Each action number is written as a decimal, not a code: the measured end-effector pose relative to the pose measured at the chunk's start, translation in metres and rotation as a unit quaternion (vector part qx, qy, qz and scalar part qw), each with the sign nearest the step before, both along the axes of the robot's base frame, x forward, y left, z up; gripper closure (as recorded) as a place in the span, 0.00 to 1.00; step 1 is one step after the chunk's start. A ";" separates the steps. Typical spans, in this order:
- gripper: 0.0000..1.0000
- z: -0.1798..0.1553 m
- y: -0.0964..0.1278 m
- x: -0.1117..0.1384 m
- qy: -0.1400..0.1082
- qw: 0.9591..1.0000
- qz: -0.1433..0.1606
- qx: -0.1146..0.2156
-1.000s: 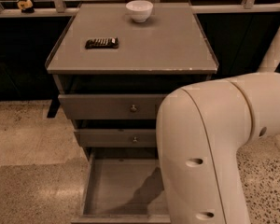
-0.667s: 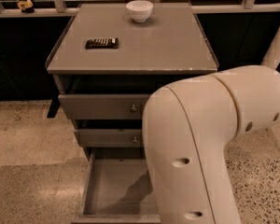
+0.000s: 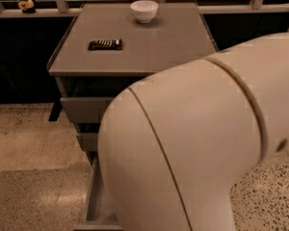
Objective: Pick sponge from bottom drawer and place on counter
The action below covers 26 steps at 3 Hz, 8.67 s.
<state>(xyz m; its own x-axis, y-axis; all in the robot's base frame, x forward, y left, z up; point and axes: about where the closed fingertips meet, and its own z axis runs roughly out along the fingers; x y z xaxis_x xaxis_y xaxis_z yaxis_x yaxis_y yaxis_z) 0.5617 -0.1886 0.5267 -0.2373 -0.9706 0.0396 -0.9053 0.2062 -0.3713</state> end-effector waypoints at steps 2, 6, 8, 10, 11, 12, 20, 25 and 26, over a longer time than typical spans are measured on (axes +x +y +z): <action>1.00 0.029 0.004 0.007 -0.024 1.000 0.017 -0.009; 1.00 0.153 0.028 0.040 -0.080 0.989 0.095 -0.076; 1.00 0.173 0.023 0.034 -0.096 0.986 0.098 -0.095; 1.00 0.247 0.032 0.019 -0.163 0.965 0.126 -0.161; 1.00 0.246 0.032 0.019 -0.162 0.965 0.127 -0.162; 1.00 0.240 0.037 0.027 -0.154 0.965 0.142 -0.157; 1.00 0.383 -0.031 0.227 -0.244 0.921 0.200 -0.230; 0.83 0.308 -0.042 0.237 -0.120 0.945 0.240 -0.187; 0.59 0.308 -0.042 0.237 -0.120 0.945 0.240 -0.187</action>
Offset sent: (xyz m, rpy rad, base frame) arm 0.0047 0.0009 0.0274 -0.0276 -0.0401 0.0331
